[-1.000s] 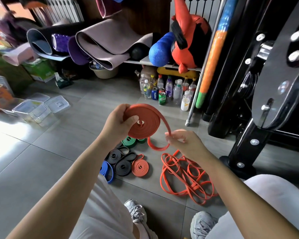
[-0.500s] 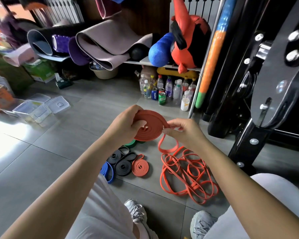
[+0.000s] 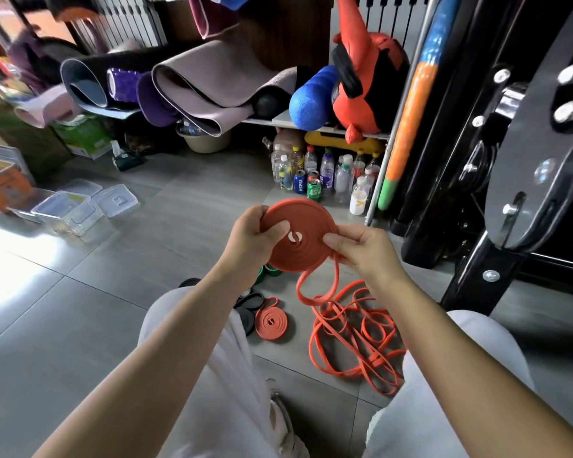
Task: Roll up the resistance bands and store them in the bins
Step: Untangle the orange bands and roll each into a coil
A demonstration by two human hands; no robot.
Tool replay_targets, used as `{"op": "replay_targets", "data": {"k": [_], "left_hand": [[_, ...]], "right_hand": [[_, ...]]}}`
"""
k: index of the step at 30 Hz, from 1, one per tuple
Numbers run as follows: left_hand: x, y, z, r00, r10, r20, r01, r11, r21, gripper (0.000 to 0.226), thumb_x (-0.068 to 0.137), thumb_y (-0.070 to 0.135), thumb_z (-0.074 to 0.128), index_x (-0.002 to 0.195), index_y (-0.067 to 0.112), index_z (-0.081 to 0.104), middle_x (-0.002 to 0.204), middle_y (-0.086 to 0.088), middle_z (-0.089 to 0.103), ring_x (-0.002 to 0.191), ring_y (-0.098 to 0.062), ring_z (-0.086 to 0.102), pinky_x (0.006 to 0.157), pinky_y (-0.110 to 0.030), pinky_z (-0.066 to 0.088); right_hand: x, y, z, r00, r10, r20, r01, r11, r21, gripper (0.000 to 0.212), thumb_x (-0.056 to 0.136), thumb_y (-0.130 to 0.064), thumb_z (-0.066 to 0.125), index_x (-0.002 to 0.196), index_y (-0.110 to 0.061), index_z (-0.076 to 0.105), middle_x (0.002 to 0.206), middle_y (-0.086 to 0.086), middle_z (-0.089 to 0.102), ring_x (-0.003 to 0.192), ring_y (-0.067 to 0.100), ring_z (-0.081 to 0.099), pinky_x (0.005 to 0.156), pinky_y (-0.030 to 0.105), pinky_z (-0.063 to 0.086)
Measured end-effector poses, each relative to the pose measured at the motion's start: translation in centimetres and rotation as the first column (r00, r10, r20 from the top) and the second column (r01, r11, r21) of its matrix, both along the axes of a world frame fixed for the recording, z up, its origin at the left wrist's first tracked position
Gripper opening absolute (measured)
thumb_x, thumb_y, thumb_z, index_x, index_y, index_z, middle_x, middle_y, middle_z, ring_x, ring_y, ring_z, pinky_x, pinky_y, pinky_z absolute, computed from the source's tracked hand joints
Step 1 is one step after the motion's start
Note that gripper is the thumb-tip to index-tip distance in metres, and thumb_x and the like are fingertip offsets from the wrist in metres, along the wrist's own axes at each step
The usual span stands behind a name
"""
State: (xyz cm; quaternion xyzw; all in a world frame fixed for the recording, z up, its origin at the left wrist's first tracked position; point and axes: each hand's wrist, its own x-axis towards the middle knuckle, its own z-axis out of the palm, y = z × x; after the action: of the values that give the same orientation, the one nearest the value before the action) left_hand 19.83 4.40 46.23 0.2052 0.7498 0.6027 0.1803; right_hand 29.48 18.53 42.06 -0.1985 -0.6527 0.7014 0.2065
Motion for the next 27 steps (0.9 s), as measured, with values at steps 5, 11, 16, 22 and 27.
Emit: {"op": "replay_targets", "data": {"k": [5, 11, 16, 22, 27], "left_hand": [[-1.2, 1.3, 1.1, 0.992, -0.038, 0.122, 0.025, 0.994, 0.109, 0.007, 0.095, 0.017, 0.052, 0.100, 0.016, 0.056, 0.104, -0.015, 0.061, 0.095, -0.035, 0.063, 0.083, -0.056, 0.052], [-5.2, 5.0, 0.7, 0.954, 0.016, 0.300, -0.062, 0.988, 0.143, 0.020, 0.099, 0.027, 0.043, 0.097, 0.016, 0.059, 0.095, -0.011, 0.061, 0.090, -0.033, 0.060, 0.080, -0.069, 0.047], [-10.6, 6.9, -1.2, 0.979, -0.190, -0.068, 0.157, 0.931, -0.330, 0.018, 0.091, 0.033, 0.058, 0.100, 0.019, 0.059, 0.099, -0.001, 0.063, 0.090, -0.019, 0.062, 0.085, -0.041, 0.054], [-14.8, 9.6, -5.4, 0.829, -0.523, -0.197, 0.231, 0.641, -0.732, 0.021, 0.083, 0.024, 0.066, 0.101, 0.014, 0.067, 0.089, -0.006, 0.068, 0.078, -0.022, 0.061, 0.065, -0.028, 0.046], [-17.6, 8.6, -11.9, 0.972, -0.146, 0.184, 0.215, 0.871, -0.442, 0.010, 0.084, 0.009, 0.067, 0.093, 0.006, 0.066, 0.081, -0.015, 0.063, 0.074, -0.030, 0.066, 0.063, -0.038, 0.059]], "right_hand": [[-1.9, 1.3, 1.1, 1.000, -0.026, -0.013, 0.022, 0.973, -0.229, 0.012, 0.083, 0.001, 0.062, 0.091, -0.006, 0.067, 0.065, -0.003, 0.072, 0.060, 0.008, 0.068, 0.060, 0.018, 0.055], [-6.3, 5.0, 1.1, 0.995, -0.012, 0.095, 0.030, 0.981, -0.193, 0.009, 0.083, 0.001, 0.064, 0.090, -0.001, 0.067, 0.061, -0.005, 0.070, 0.055, 0.006, 0.064, 0.060, 0.018, 0.055], [-9.8, 9.2, -1.1, 0.970, 0.092, 0.223, -0.089, 0.996, -0.022, 0.023, 0.078, 0.000, 0.069, 0.102, 0.000, 0.068, 0.072, -0.002, 0.072, 0.061, 0.006, 0.066, 0.068, 0.021, 0.055], [-14.5, 11.4, -4.6, 0.892, 0.268, 0.365, -0.373, 0.891, 0.258, 0.022, 0.071, -0.007, 0.079, 0.079, -0.027, 0.074, 0.070, -0.015, 0.071, 0.068, -0.004, 0.065, 0.075, 0.021, 0.054], [-17.2, 12.9, -10.7, 0.876, 0.322, 0.358, -0.361, 0.931, 0.047, 0.030, 0.076, 0.003, 0.071, 0.102, -0.011, 0.069, 0.081, -0.009, 0.072, 0.076, -0.002, 0.065, 0.074, 0.014, 0.052]]}}
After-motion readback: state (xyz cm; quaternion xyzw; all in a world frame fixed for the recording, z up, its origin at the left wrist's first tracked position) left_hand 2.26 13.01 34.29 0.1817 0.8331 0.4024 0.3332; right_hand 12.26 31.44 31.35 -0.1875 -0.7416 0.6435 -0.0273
